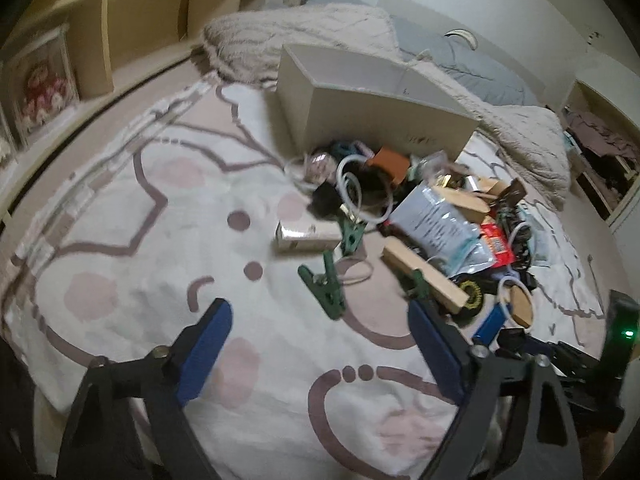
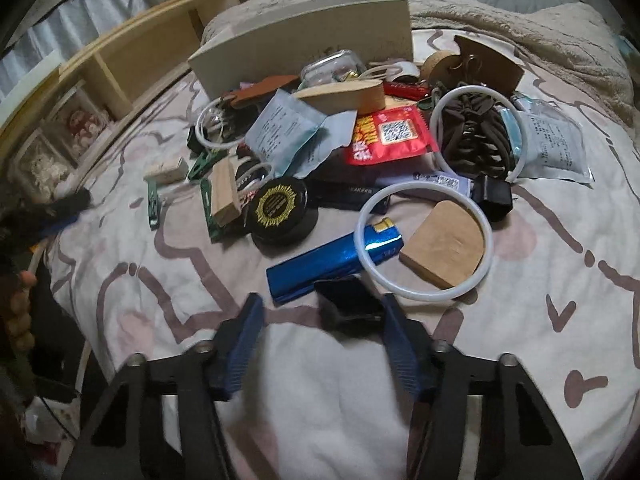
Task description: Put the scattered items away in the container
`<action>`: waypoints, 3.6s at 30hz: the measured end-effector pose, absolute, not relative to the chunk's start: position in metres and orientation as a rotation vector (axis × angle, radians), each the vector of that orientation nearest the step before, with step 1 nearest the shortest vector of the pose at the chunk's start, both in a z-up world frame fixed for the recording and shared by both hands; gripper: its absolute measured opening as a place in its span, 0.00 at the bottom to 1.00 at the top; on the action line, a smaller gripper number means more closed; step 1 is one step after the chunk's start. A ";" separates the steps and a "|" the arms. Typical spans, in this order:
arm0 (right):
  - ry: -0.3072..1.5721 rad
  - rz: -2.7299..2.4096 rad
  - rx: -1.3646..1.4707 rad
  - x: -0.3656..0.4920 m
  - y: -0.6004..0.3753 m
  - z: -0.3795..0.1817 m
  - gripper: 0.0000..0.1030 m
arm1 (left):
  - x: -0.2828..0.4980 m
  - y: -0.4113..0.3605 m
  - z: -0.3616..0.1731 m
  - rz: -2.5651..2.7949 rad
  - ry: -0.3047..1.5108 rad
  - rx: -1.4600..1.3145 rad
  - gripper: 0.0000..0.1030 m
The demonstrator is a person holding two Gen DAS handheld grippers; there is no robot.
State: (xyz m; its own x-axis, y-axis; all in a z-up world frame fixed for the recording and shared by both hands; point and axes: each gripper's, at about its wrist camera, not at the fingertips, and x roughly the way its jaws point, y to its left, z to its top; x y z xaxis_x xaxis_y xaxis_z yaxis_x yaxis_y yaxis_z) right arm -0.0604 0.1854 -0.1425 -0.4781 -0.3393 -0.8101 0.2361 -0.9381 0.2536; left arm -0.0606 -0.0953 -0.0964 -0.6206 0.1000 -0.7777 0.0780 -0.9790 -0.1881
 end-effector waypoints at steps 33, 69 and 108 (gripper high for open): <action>-0.190 -2.523 1.262 -0.036 0.194 -0.149 0.25 | -0.070 -0.063 -0.148 2.709 -0.272 -1.407 0.15; -0.189 -2.609 1.201 -0.002 0.190 -0.160 0.25 | -0.016 -0.032 -0.144 2.642 -0.031 -1.472 0.30; -0.223 -2.566 1.172 -0.005 0.195 -0.166 0.25 | -0.033 -0.035 -0.157 2.753 -0.099 -1.349 0.11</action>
